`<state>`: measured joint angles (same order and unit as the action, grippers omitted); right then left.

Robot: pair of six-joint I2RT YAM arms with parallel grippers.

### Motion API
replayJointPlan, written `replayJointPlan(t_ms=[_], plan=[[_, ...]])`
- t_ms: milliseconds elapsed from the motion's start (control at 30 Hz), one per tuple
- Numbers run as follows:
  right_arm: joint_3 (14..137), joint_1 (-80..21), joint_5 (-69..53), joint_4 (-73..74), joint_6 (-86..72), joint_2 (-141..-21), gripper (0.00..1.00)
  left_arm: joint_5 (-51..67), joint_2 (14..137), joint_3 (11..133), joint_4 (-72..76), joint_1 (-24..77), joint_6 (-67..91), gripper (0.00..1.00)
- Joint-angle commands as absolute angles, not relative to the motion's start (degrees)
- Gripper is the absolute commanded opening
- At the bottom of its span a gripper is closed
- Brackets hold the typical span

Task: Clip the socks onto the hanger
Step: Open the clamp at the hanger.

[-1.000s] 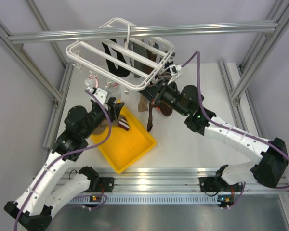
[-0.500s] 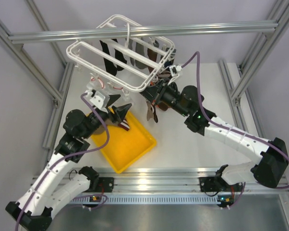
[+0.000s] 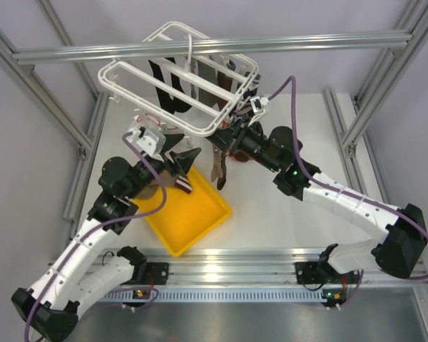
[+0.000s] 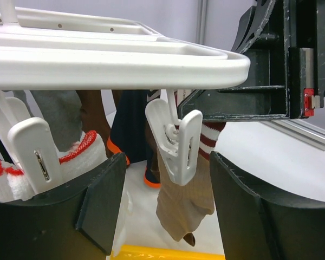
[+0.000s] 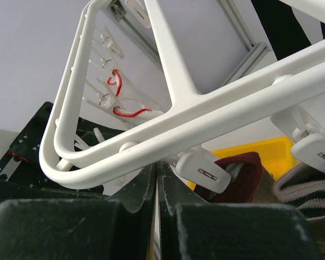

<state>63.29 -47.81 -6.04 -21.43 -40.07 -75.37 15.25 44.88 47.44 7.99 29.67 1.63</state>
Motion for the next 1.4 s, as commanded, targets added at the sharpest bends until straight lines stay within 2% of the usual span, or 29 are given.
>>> replayJointPlan(t_ms=[0, 233, 467, 633, 867, 1100, 1367], plan=[[63.54, -47.11, -7.29, -24.52, -39.64, -73.48, 0.00, 17.14, 45.35, 49.66, 13.27, 29.44, 3.16, 0.68], [63.37, -47.11, -8.00, -25.05, -39.29, -72.95, 0.01, 16.26, 46.32, 50.19, 12.92, 29.53, 2.11, 0.61], [62.58, -47.20, -9.14, -25.75, -37.80, -71.81, 0.02, 17.14, 45.62, 51.06, 10.38, 29.53, 1.84, 0.33], [61.61, -47.11, -10.81, -27.24, -36.13, -70.67, 0.06, 18.54, 45.17, 52.90, 6.60, 29.53, 0.88, 0.21], [60.82, -47.28, -15.89, -30.32, -33.67, -69.78, 0.24, 21.53, 46.32, 57.30, -3.85, 29.53, -3.25, 0.02], [61.79, -48.60, -19.34, -32.34, -31.91, -70.05, 0.37, 25.05, 46.93, 60.29, -10.36, 29.79, -9.13, 0.00], [62.22, -51.24, -15.83, -31.99, -32.86, -71.01, 0.50, 24.79, 46.58, 60.20, -11.51, 30.50, -11.07, 0.00]])
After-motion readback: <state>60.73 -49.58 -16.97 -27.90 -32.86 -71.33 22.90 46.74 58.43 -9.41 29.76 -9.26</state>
